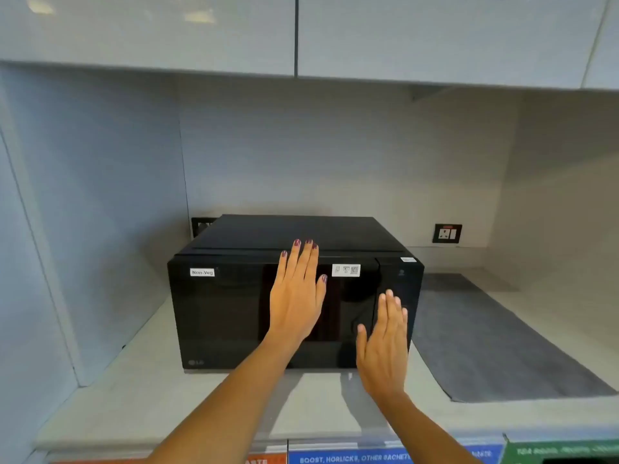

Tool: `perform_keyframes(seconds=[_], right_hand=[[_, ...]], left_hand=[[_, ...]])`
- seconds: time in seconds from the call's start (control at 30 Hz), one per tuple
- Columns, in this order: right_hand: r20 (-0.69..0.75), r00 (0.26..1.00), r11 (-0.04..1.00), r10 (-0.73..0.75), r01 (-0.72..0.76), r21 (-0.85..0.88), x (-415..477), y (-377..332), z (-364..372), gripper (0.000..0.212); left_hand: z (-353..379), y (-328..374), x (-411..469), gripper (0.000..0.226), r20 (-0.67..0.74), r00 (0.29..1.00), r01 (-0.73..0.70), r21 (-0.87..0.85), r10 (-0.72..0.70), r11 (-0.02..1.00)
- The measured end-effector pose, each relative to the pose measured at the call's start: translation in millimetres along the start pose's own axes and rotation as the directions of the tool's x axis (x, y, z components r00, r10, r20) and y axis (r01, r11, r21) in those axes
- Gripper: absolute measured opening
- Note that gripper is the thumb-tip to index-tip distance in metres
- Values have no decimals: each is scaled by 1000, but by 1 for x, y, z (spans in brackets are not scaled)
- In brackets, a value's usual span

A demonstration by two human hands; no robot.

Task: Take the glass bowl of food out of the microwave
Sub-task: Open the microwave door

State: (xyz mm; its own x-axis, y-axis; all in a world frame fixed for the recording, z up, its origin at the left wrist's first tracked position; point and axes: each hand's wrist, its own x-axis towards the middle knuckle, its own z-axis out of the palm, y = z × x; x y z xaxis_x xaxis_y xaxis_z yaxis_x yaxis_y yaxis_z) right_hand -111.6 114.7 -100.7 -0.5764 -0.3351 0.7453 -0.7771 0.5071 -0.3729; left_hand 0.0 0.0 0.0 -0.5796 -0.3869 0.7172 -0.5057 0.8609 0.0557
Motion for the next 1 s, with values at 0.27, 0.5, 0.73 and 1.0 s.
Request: perform_keyframes(seconds=[0.27,0.5,0.73,1.0], right_hand=[[126,912,902,390,-406,148,-35,53,17,74],[325,779,723,536,-622,300,-48,81,34,84],[402,749,618,527,-662,424,-42,84,53,88],[350,719,552,600,-689,470,-40,85,73,81]], left_hand=[[7,7,11,52,-2,1000,20,-34,-20,999],[10,12,24,58,24,999,38,-73,-36,997],[21,13,30,61,73,997,30,-26,-28,999],[29,9,27,61,62,998,23,-46,-20,999]])
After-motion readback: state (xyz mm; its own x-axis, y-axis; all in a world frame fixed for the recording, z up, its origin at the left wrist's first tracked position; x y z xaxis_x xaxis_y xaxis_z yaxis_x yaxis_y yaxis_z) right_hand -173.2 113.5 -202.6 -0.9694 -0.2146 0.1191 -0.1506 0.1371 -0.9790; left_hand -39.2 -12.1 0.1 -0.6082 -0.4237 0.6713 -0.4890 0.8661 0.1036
